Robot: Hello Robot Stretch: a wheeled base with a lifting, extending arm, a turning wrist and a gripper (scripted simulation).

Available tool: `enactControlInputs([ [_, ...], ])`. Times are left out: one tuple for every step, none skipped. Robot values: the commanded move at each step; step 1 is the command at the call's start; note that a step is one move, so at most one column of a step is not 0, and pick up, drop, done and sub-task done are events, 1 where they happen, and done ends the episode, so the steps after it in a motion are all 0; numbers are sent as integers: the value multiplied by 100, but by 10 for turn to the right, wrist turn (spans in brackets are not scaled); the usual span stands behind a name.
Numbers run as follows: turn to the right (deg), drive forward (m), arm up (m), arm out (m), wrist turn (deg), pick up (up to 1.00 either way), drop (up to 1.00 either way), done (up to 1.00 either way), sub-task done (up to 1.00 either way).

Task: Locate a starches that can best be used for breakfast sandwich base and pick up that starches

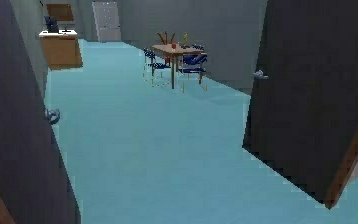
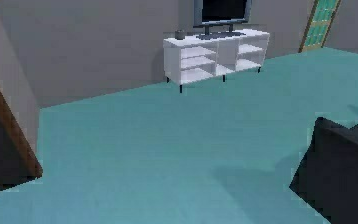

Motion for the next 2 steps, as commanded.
enactControlInputs([
  [0, 100, 0, 0, 0, 0, 0, 0, 0],
  [0, 100, 0, 0, 0, 0, 0, 0, 0],
])
